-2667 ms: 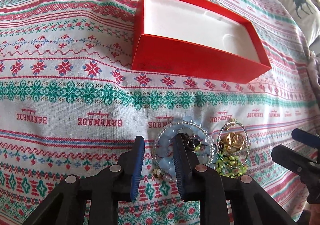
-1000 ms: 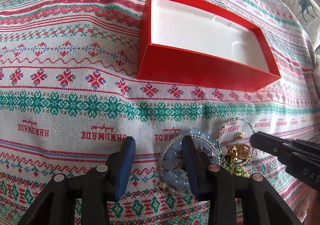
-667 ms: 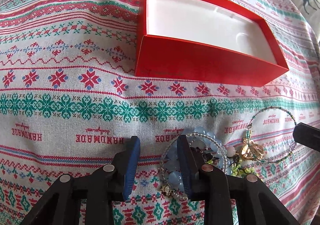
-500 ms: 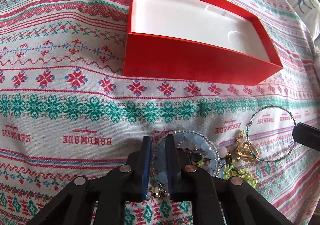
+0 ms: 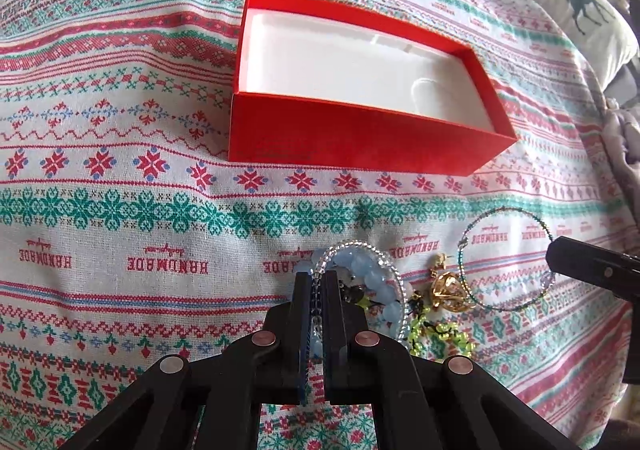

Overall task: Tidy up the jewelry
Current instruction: 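Carry both bracelets into the red box and open both tools, then grasp the light blue bead bracelet with the left tool while the right grasps the green leaf bracelet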

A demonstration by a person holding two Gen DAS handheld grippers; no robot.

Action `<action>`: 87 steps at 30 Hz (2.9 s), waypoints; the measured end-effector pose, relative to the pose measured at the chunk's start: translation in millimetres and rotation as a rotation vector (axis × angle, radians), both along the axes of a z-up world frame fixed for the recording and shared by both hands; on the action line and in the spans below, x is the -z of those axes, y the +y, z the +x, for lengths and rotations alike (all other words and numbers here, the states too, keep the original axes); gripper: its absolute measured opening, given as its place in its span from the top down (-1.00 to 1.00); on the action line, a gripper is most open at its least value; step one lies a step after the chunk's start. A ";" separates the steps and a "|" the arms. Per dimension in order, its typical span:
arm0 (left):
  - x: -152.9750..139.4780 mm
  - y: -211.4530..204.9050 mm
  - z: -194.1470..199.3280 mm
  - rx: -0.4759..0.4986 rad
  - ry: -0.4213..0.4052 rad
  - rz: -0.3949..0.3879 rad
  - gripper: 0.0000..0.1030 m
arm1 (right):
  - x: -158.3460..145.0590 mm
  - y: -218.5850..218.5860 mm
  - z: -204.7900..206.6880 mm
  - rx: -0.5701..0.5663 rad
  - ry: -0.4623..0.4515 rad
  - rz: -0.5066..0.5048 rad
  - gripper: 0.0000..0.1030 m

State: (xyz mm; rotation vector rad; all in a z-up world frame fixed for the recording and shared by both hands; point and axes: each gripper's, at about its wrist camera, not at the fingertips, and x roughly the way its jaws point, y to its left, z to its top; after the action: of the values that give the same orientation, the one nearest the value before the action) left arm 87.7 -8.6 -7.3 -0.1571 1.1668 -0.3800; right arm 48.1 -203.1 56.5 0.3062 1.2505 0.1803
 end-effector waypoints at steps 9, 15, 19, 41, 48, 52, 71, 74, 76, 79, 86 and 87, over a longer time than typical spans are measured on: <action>-48.9 4.2 -12.7 0.012 -0.114 -0.021 1.00 | -20.4 4.8 1.7 -0.003 -0.048 0.024 0.95; -84.0 11.6 -6.0 -0.017 -0.175 -0.053 1.00 | -36.5 9.9 14.9 0.013 -0.100 0.055 0.95; -99.1 6.9 12.7 -0.042 -0.202 -0.077 1.00 | -43.1 10.3 24.7 0.032 -0.126 0.062 0.95; -35.9 15.8 82.7 -0.194 -0.116 -0.130 1.00 | -34.6 28.7 69.3 0.035 -0.206 0.053 0.95; -26.2 19.5 84.0 -0.195 -0.129 -0.045 1.00 | -19.0 41.8 84.9 0.015 -0.230 0.049 0.95; -21.9 15.2 84.0 -0.185 -0.138 0.000 1.00 | -2.9 29.1 92.4 0.054 -0.203 -0.032 0.95; -58.1 5.6 53.2 -0.143 -0.184 0.091 -0.05 | -22.5 3.3 66.7 0.080 -0.168 -0.106 0.17; -59.9 10.1 40.2 -0.142 -0.169 0.120 -0.31 | -28.2 3.2 52.2 0.065 -0.161 -0.123 -0.05; -58.1 12.7 33.0 -0.142 -0.150 0.145 -0.44 | -29.4 3.2 42.7 0.055 -0.150 -0.132 -0.15; -53.9 17.9 22.6 -0.139 -0.116 0.162 -0.64 | -28.8 2.8 28.4 0.044 -0.136 -0.151 -0.22; -42.7 26.9 0.8 -0.124 -0.032 0.149 -0.74 | -18.0 3.4 2.1 0.027 -0.078 -0.179 -0.38; -41.6 27.7 -1.8 -0.121 -0.025 0.148 -0.74 | -16.0 4.2 -1.1 0.021 -0.069 -0.185 -0.38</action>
State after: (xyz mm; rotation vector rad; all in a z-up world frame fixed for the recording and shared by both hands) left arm 85.9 19.1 34.2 -0.0928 1.1498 -0.1878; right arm 47.1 -198.9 72.5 0.1520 1.1852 0.0558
